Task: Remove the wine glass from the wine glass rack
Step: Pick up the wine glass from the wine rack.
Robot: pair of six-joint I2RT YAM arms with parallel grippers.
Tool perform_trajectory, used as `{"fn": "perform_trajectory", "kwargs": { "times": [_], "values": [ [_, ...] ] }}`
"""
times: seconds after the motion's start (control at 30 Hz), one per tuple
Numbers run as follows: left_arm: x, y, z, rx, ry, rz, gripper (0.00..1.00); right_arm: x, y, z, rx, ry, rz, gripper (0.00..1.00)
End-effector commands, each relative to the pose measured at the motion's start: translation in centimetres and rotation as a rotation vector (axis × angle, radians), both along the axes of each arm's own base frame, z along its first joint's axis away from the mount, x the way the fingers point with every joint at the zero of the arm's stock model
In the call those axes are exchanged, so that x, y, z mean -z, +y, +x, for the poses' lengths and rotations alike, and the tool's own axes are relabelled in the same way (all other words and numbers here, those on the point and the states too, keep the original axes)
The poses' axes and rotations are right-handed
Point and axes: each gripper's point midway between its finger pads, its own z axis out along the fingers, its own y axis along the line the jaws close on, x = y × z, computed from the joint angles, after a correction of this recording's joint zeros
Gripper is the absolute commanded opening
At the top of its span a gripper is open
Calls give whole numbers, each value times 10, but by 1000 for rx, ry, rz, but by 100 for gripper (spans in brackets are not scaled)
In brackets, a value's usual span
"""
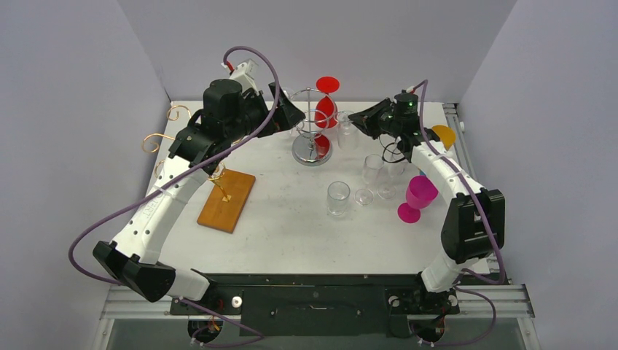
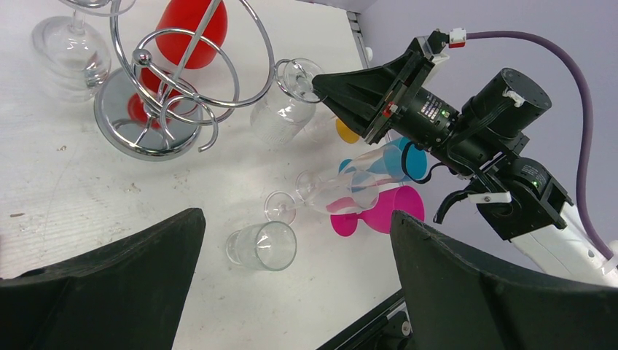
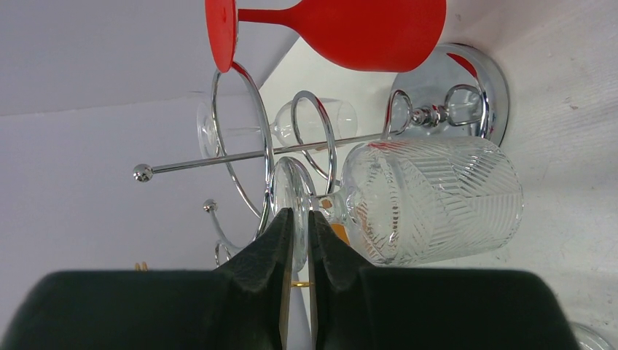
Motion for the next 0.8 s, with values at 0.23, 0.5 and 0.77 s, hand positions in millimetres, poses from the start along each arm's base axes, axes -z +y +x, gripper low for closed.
{"fn": "perform_trajectory", "kwargs": {
  "times": [0.23, 0.5, 0.77],
  "values": [
    [-5, -4, 6, 11, -24, -30, 96, -58, -4, -10, -4, -146, 93, 0],
    [-4, -4, 7, 13, -20, -33, 96, -66, -5, -10, -4, -181, 132, 0],
    [-3, -4, 8, 15, -16, -34, 96, -75, -9, -15, 2, -198, 141, 0]
  ]
}}
